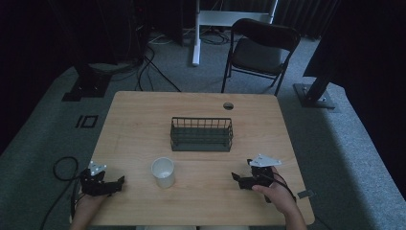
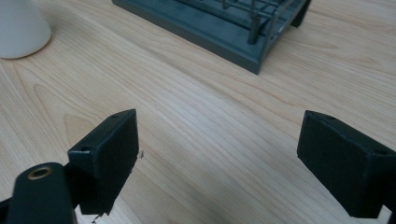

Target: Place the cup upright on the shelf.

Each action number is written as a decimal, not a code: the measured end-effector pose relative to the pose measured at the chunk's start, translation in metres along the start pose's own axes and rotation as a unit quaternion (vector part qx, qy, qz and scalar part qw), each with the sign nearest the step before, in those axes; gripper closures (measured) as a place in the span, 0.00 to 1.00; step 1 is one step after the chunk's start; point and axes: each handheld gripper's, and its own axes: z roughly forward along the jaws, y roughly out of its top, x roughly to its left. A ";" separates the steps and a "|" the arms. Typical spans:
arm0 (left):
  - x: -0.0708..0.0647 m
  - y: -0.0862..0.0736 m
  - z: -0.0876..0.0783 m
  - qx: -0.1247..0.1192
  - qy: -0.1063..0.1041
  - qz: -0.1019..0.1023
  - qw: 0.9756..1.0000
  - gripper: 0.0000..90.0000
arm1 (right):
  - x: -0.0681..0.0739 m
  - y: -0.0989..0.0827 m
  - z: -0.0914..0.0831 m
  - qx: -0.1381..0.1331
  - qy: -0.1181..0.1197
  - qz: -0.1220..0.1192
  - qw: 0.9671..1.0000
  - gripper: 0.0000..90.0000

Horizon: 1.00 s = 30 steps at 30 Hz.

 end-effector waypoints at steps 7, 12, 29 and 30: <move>0.000 0.000 0.000 0.000 0.000 0.000 1.000 0.01 | 0.009 0.006 0.005 -0.009 0.020 -0.006 1.000 0.14; 0.000 0.000 0.000 0.000 0.000 0.000 1.000 0.01 | 0.017 0.010 0.011 -0.009 0.036 -0.015 0.999 0.14; 0.000 0.000 0.000 0.000 0.000 0.000 1.000 0.01 | 0.043 0.018 0.026 -0.014 0.070 -0.034 0.997 0.14; 0.000 0.000 0.000 0.000 0.000 0.000 1.000 0.01 | 0.045 0.018 0.026 -0.014 0.070 -0.039 0.997 0.14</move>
